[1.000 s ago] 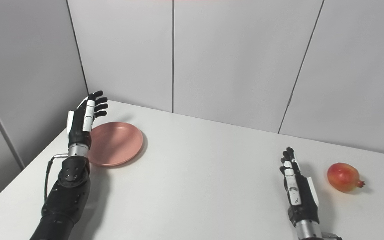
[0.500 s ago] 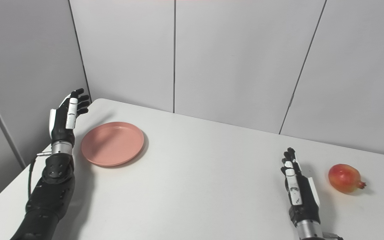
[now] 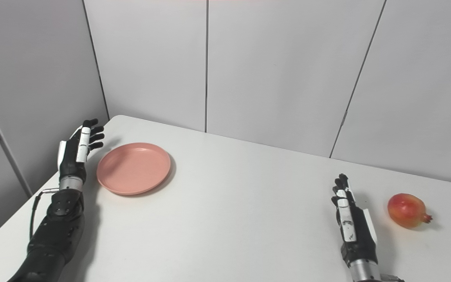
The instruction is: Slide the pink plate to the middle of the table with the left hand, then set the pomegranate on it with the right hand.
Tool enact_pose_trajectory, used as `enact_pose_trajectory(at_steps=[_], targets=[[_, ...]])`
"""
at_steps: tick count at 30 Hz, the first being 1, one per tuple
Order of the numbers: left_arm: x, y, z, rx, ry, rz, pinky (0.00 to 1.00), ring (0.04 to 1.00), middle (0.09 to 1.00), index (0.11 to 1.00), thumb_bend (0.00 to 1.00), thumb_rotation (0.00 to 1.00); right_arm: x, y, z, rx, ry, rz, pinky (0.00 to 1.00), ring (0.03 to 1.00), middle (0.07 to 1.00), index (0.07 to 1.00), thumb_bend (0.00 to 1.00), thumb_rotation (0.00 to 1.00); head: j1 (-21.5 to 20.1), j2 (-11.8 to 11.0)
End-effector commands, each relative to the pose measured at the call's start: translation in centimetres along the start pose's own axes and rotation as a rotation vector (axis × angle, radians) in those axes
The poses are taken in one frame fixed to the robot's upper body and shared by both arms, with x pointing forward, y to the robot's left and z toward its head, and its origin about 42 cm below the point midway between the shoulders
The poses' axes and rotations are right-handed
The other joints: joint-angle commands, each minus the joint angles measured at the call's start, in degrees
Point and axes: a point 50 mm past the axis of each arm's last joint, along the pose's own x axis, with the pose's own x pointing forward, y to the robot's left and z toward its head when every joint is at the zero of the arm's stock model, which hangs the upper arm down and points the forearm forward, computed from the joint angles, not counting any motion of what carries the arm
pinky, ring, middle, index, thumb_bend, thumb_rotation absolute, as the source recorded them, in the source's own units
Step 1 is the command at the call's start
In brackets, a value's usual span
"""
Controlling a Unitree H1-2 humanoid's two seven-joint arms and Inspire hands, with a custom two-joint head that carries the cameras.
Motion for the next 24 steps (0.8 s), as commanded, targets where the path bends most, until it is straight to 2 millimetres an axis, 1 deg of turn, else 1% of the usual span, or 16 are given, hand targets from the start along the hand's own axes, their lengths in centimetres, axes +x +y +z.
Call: enact_pose_trajectory(at_steps=[1, 4, 5, 10, 14, 20, 22, 24], targets=[[2.6, -0.9, 3.5, -0.028, -0.114, -0.032, 0.73, 0.773, 0.790, 0.787, 0.72, 1.00, -0.4, -0.4, -0.1, -0.005, -0.025, -0.008, 1.00, 1.000, 1.000, 1.000, 0.49, 0.99, 0.1, 0.1], [2.6, -1.7, 2.9, -0.024, -0.097, -0.060, 0.75, 0.779, 0.790, 0.788, 0.68, 1.00, -0.4, -0.4, 0.0, -0.005, -0.024, -0.010, 1.00, 1.000, 1.000, 1.000, 0.48, 0.98, 0.0, 0.1], [2.5, -1.9, 2.7, -0.021, -0.094, -0.068, 0.75, 0.785, 0.797, 0.795, 0.67, 1.00, -0.4, -0.4, -0.1, -0.007, -0.024, -0.011, 1.00, 1.000, 1.000, 1.000, 0.48, 0.99, 0.0, 0.1], [2.5, -3.0, 2.2, -0.043, -0.068, -0.095, 0.76, 0.789, 0.804, 0.804, 0.66, 1.00, -0.4, -0.4, -0.1, -0.009, -0.036, -0.015, 1.00, 1.000, 1.000, 1.000, 0.48, 0.99, -0.1, 0.1], [2.4, -3.7, 2.0, -0.068, -0.056, -0.115, 0.78, 0.789, 0.798, 0.800, 0.66, 1.00, -0.4, -0.4, 0.0, -0.010, -0.030, -0.012, 1.00, 1.000, 1.000, 1.000, 0.50, 0.99, -0.3, 0.3], [2.3, -4.2, 2.0, -0.125, -0.037, -0.127, 0.77, 0.794, 0.806, 0.805, 0.67, 1.00, -0.4, -0.4, 0.1, -0.004, -0.029, -0.018, 1.00, 1.000, 1.000, 1.000, 0.50, 0.98, -0.4, 0.5], [2.3, -4.2, 1.9, -0.136, -0.031, -0.132, 0.77, 0.798, 0.812, 0.811, 0.67, 1.00, -0.4, -0.4, 0.1, 0.006, -0.030, -0.021, 1.00, 1.000, 1.000, 1.000, 0.50, 0.95, -0.4, 0.5], [2.4, -4.1, 1.7, -0.152, -0.026, -0.137, 0.77, 0.800, 0.816, 0.815, 0.67, 1.00, -0.4, -0.4, 0.1, -0.011, -0.023, -0.017, 1.00, 1.000, 1.000, 1.000, 0.50, 0.97, -0.4, 0.5]])
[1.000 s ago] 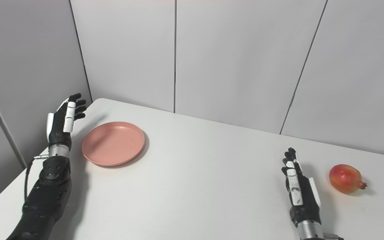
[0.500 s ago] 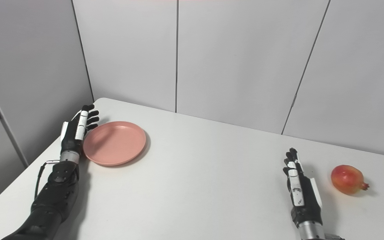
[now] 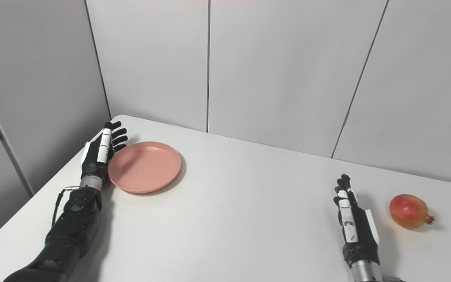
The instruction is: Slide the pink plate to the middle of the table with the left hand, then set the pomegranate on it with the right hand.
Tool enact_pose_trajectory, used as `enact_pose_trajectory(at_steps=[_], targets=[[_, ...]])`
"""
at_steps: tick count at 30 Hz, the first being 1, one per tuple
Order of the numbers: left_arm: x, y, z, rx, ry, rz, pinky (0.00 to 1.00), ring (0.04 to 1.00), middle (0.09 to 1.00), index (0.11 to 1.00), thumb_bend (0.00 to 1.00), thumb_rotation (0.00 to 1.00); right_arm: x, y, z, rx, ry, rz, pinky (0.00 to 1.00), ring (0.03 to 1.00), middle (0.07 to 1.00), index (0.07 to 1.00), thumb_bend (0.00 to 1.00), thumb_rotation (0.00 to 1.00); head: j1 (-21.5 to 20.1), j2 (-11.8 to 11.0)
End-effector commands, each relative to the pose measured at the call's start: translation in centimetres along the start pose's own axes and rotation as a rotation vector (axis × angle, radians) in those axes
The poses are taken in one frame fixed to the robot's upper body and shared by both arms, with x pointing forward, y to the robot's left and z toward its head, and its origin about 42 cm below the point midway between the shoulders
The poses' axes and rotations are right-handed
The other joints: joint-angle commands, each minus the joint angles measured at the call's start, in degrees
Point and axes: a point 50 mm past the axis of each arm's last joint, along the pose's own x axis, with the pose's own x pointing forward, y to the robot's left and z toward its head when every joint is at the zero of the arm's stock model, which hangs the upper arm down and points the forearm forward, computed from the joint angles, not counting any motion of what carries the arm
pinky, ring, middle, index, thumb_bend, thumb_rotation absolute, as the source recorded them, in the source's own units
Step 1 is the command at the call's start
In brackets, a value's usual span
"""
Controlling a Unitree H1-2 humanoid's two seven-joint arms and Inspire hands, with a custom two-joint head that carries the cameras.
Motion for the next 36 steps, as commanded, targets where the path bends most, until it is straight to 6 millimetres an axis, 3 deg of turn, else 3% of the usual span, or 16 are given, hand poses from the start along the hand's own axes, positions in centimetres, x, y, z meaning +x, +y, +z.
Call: enact_pose_trajectory(at_steps=[1, 17, 21, 36], targets=[[1.8, -0.8, 2.4, -0.038, -0.074, -0.015, 0.77, 0.801, 0.817, 0.815, 0.67, 1.00, -0.3, -0.3, 0.0, -0.016, -0.018, -0.009, 1.00, 1.000, 1.000, 1.000, 0.50, 0.98, 0.0, 0.1], [1.5, -3.5, 2.0, -0.170, -0.033, -0.124, 0.80, 0.827, 0.835, 0.837, 0.70, 1.00, -0.3, -0.2, 0.1, -0.004, -0.024, -0.006, 1.00, 1.000, 1.000, 1.000, 0.52, 0.97, -0.3, 0.4], [0.9, -5.5, 2.3, -0.202, -0.020, -0.177, 0.78, 0.816, 0.823, 0.826, 0.69, 1.00, -0.2, 0.1, 0.2, 0.015, -0.024, -0.010, 1.00, 1.000, 1.000, 1.000, 0.53, 0.96, -0.5, 0.6], [-0.9, -9.8, 3.0, -0.198, -0.007, -0.284, 0.81, 0.839, 0.846, 0.848, 0.67, 1.00, 0.0, 0.2, 0.1, 0.012, -0.016, -0.022, 1.00, 1.000, 1.000, 1.000, 0.53, 0.94, -1.0, 1.0]])
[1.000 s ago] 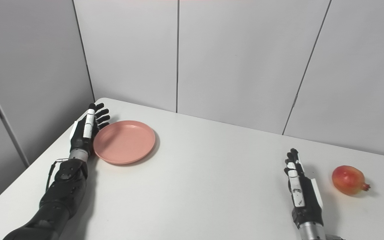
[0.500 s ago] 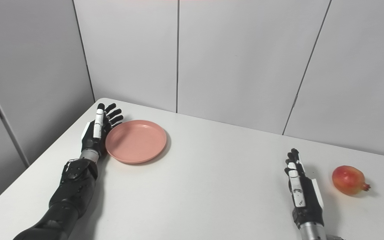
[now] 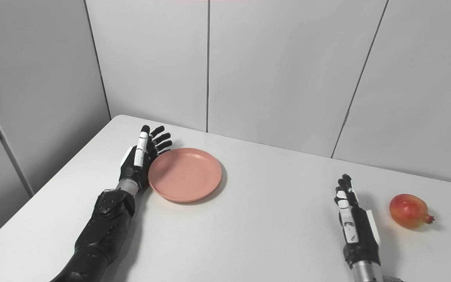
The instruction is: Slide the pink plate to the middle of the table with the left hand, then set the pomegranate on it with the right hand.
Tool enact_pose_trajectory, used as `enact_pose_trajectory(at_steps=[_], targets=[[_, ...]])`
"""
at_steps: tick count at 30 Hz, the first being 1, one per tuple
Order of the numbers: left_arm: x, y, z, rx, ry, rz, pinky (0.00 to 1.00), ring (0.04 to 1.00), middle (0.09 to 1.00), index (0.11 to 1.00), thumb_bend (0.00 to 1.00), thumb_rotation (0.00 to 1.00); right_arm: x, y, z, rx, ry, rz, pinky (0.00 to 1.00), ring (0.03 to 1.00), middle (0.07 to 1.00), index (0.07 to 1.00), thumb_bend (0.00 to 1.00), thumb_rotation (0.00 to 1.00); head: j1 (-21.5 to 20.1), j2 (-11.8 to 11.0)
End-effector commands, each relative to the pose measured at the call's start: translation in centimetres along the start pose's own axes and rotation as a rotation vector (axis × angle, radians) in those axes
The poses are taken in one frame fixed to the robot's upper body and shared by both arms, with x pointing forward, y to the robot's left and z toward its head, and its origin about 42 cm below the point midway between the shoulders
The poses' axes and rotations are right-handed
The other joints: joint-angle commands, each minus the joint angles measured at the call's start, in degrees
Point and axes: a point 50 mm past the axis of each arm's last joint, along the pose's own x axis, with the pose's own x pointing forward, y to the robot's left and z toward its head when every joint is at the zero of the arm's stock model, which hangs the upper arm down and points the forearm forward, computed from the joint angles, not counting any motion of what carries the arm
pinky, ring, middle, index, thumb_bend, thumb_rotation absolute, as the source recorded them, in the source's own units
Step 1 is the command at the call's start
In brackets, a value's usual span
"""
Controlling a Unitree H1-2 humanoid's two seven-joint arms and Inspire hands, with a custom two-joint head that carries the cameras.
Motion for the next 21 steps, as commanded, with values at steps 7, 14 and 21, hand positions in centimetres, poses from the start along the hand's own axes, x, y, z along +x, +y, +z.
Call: enact_pose_trajectory(at_steps=[7, 14, 21], targets=[[1.1, -3.2, 1.9, 0.007, -0.049, -0.078, 0.81, 0.842, 0.850, 0.849, 0.68, 1.00, 0.0, 0.1, 0.1, -0.023, -0.012, -0.006, 1.00, 1.000, 1.000, 1.000, 0.54, 0.97, -0.6, 0.5], [0.5, -4.8, 1.3, 0.029, -0.035, -0.115, 0.82, 0.848, 0.855, 0.865, 0.69, 1.00, 0.0, 0.6, 0.1, -0.021, -0.014, -0.010, 1.00, 1.000, 1.000, 1.000, 0.55, 0.94, -4.1, 1.7], [-0.3, -6.0, 0.8, 0.010, -0.005, -0.148, 0.86, 0.882, 0.886, 0.888, 0.68, 1.00, 0.1, 1.4, 0.2, -0.016, 0.008, -0.023, 1.00, 1.000, 1.000, 1.000, 0.56, 0.92, -8.3, 2.8]])
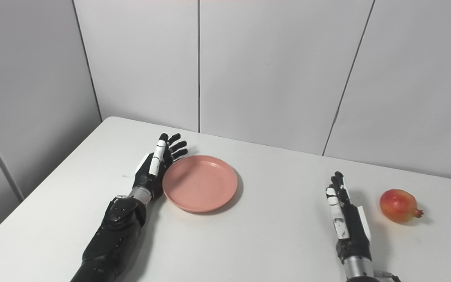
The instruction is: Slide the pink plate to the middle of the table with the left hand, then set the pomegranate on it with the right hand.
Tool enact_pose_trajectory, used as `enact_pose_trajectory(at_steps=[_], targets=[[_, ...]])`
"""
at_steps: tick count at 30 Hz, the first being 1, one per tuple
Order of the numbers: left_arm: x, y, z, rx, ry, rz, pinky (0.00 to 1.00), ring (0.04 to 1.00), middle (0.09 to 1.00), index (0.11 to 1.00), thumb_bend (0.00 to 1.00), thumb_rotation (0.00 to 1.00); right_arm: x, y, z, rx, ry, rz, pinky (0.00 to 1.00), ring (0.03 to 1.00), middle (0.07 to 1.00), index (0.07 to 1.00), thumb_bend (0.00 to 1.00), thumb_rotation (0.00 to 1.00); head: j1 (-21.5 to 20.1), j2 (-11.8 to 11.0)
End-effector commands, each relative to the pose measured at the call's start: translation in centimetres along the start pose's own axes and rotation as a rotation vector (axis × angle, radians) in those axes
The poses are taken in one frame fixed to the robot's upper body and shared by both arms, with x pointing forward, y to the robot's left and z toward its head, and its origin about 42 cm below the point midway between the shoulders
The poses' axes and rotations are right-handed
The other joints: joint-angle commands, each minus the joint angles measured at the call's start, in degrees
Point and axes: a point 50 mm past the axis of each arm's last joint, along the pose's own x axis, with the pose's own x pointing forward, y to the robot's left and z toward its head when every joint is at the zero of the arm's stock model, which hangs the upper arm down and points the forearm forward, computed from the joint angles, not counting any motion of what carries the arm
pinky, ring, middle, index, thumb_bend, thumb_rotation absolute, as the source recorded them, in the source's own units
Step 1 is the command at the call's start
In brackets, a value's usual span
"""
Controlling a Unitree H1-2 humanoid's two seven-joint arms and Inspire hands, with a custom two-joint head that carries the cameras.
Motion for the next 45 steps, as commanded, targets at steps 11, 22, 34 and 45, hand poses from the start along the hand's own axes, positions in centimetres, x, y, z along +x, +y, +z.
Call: enact_pose_trajectory(at_steps=[11, 22, 34, 45], targets=[[-0.2, -2.9, 1.4, -0.001, -0.022, -0.060, 0.88, 0.891, 0.889, 0.897, 0.69, 1.00, 0.3, 1.9, 0.7, -0.005, -0.004, -0.007, 1.00, 0.990, 1.000, 1.000, 0.58, 0.90, -6.0, 2.2], [-1.7, -4.5, 1.1, -0.018, 0.014, -0.130, 0.90, 0.924, 0.922, 0.930, 0.65, 1.00, 0.5, 2.9, 1.0, 0.003, -0.003, -0.001, 1.00, 0.971, 0.993, 0.999, 0.60, 0.91, -11.6, 3.7], [-3.4, -6.0, -0.7, -0.031, 0.026, -0.187, 0.92, 0.949, 0.951, 0.957, 0.66, 1.00, 0.7, 3.7, 0.8, 0.003, -0.004, 0.005, 0.99, 0.960, 0.988, 1.000, 0.61, 0.93, -16.4, 3.8], [-4.0, -5.7, -1.4, -0.021, 0.026, -0.246, 0.97, 0.990, 0.995, 1.000, 0.68, 1.00, 0.9, 5.0, 0.7, -0.026, 0.008, -0.017, 0.97, 0.950, 0.959, 0.968, 0.62, 0.94, -20.8, 3.7]])
